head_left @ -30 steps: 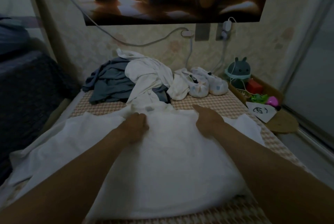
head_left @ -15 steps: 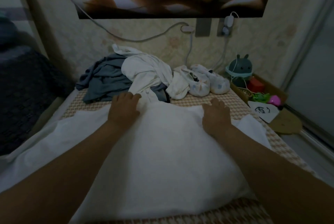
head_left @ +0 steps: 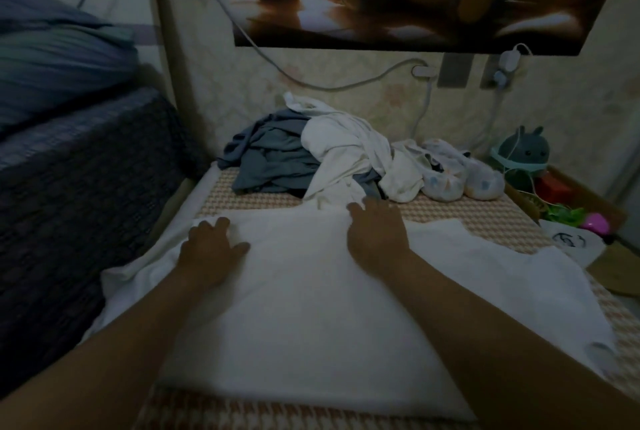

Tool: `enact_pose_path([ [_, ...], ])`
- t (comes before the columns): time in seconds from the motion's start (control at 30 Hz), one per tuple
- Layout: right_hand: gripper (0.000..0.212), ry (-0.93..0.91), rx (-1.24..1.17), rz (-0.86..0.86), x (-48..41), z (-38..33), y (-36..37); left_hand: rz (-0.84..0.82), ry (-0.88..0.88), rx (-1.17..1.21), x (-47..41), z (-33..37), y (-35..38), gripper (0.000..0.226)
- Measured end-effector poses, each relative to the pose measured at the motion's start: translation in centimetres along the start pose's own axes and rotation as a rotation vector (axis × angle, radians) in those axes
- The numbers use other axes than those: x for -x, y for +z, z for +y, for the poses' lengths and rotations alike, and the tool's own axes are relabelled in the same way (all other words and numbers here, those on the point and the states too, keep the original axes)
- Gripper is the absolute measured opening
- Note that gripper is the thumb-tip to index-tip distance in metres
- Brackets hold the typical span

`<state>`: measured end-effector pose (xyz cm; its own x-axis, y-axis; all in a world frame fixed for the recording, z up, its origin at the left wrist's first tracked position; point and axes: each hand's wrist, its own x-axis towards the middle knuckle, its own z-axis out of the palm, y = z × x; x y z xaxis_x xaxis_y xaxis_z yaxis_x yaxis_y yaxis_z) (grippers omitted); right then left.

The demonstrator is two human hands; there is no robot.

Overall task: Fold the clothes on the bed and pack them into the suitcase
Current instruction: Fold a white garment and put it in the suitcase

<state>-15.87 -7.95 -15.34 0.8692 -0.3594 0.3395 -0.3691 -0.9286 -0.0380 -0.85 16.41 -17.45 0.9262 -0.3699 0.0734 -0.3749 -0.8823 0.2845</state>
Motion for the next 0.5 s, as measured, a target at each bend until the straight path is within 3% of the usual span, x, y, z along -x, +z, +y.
enact_pose_path([
  [0.1,0.045,-0.128,-0.134,-0.050,0.1,-3.9,1.0,-0.024,-0.068,0.089,-0.6,-0.3,0.2,0.069],
  [0.17,0.053,-0.125,-0.224,-0.225,0.6,-5.5,1.6,0.018,-0.056,0.156,-1.2,-0.3,0.3,0.053],
  [0.23,0.062,-0.105,-0.198,-0.406,0.6,-6.0,2.6,0.243,0.080,0.191,-1.5,-0.2,-0.2,0.035],
  [0.33,0.069,-0.119,-0.133,-0.466,0.7,-6.1,4.2,0.556,0.329,0.238,-2.0,-0.2,-1.8,0.021],
  [0.4,0.069,-0.118,-0.120,-0.450,0.6,-6.1,4.5,0.513,0.336,0.176,-2.3,-0.7,-1.7,0.027],
  [0.5,0.069,-0.112,-0.061,-0.465,0.5,-6.4,4.4,0.135,0.127,0.067,-1.8,-2.2,-0.5,0.050],
])
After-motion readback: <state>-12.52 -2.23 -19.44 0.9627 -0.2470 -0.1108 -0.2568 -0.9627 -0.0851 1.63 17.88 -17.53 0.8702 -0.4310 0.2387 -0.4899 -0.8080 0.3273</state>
